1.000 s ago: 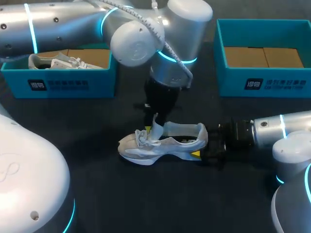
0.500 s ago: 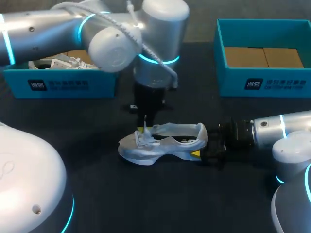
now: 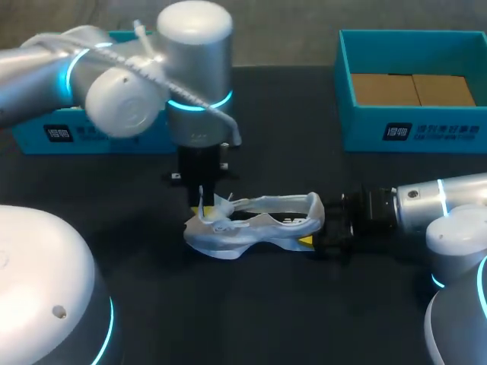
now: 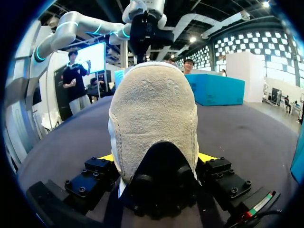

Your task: Take the shoe out of the shoebox, open the shoe tongue, remove and reinsert the insole, then place the shoe into the shoebox

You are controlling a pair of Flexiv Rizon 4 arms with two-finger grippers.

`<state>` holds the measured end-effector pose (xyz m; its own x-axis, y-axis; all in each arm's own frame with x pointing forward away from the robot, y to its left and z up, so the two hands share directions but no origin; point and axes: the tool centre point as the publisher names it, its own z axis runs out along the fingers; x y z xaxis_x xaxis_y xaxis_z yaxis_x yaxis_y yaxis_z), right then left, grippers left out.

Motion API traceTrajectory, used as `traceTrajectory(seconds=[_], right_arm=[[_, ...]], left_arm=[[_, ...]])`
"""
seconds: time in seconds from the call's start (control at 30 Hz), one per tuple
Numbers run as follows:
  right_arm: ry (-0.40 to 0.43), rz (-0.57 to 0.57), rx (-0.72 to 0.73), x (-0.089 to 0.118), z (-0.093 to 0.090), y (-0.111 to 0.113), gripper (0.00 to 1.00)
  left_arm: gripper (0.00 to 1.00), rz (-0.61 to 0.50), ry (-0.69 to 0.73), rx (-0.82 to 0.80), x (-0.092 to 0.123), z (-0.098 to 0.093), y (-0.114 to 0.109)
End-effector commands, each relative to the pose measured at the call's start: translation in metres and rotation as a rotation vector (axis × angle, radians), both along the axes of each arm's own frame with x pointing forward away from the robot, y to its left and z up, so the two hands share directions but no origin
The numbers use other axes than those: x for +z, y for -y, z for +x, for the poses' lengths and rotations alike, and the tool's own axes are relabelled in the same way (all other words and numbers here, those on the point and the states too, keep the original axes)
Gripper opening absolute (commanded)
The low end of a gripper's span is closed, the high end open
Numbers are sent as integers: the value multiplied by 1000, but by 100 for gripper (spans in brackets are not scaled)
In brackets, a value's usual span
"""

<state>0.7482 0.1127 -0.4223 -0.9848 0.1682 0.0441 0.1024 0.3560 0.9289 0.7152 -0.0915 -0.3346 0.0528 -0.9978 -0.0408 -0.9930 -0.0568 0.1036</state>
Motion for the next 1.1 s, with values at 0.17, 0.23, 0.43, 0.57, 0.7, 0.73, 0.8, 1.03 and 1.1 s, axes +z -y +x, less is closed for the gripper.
traceTrajectory(seconds=[0.17,0.23,0.43,0.57,0.7,0.73,0.8,1.03,1.1], right_arm=[[-1,-4,-1,-1,0,1,0],[-1,-4,-1,-1,0,1,0],[-1,-4,-1,-1,0,1,0],[-1,-4,-1,-1,0,1,0],[-1,-4,-1,-1,0,1,0],[-1,-4,-1,-1,0,1,0],[-1,-4,-1,-1,0,1,0],[-1,-4,-1,-1,0,1,0],[-1,-4,-1,-1,0,1,0]], left_arm=[[0,-495,59,-25,-24,-1,-22],[0,-557,56,-38,-27,0,-27],[0,-656,44,-64,-34,0,-31],[0,-691,33,-78,-38,0,-31],[0,-717,13,-65,-44,1,-37],[0,-717,13,-66,-44,1,-38],[11,-729,5,-63,-45,0,-45],[57,-733,18,-65,-34,0,-47],[65,-734,29,-76,-28,-2,-46]])
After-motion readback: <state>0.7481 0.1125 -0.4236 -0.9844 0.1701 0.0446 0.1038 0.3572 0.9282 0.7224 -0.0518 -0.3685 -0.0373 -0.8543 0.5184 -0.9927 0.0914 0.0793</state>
